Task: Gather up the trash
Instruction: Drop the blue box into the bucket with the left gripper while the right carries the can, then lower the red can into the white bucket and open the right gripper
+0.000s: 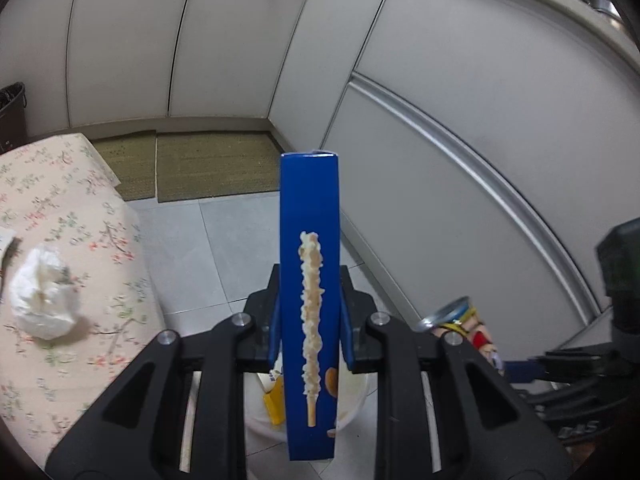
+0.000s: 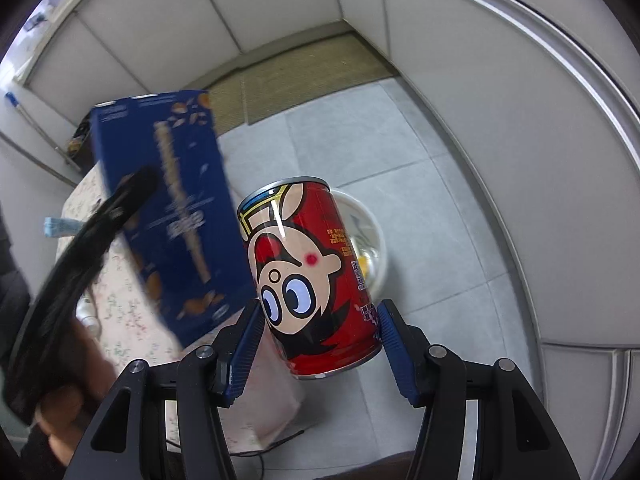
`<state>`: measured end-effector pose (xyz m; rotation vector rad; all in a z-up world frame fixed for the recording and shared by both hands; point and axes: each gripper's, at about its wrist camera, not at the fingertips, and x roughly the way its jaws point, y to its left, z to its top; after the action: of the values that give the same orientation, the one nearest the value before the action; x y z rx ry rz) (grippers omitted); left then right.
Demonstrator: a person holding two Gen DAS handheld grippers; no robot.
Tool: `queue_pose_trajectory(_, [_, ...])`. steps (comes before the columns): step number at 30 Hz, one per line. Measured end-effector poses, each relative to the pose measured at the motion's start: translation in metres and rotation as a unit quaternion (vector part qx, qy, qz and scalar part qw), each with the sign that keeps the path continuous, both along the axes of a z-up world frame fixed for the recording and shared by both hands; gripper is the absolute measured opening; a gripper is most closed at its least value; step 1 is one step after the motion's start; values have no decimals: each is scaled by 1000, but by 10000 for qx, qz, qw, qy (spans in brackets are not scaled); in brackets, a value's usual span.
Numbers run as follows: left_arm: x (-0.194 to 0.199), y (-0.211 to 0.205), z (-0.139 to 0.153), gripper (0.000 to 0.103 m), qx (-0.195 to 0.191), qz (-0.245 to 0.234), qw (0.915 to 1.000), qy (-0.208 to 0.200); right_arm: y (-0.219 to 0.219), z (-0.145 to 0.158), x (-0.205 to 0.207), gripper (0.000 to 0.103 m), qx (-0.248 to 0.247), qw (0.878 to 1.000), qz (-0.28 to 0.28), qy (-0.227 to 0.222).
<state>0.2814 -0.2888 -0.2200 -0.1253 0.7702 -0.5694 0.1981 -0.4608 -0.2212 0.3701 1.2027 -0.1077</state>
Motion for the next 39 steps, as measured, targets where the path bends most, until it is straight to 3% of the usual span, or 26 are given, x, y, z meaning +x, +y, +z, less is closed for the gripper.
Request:
queue_pose_trajectory(9, [28, -15, -36, 27, 144, 177, 9996, 174, -20, -21, 2, 59, 225, 9989, -362, 196])
queue_pose_trajectory(12, [35, -16, -44, 46, 358, 73, 9987, 343, -21, -26, 3, 59, 425, 9980, -423, 217])
queue_pose_trajectory(13, [35, -15, -44, 46, 401, 19, 9985, 368, -19, -28, 5, 59, 449, 9978, -419, 234])
queue_pose_trajectory(19, [34, 12, -29, 47, 393, 137, 9970, 654, -17, -38, 13, 59, 505, 9971, -456, 346])
queue_pose_trajectory(26, [15, 64, -5, 50, 509, 109, 9942, 940, -19, -70, 37, 59, 501, 9941, -630, 731])
queue_pose_trajectory(35, [-24, 106, 17, 55, 747, -268, 9924, 945, -7, -89, 66, 59, 199, 9920, -537, 1122])
queue_pose_trajectory(39, [-36, 130, 26, 55, 776, -294, 9909, 1060, -5, -85, 80, 59, -286, 9916, -367, 1207])
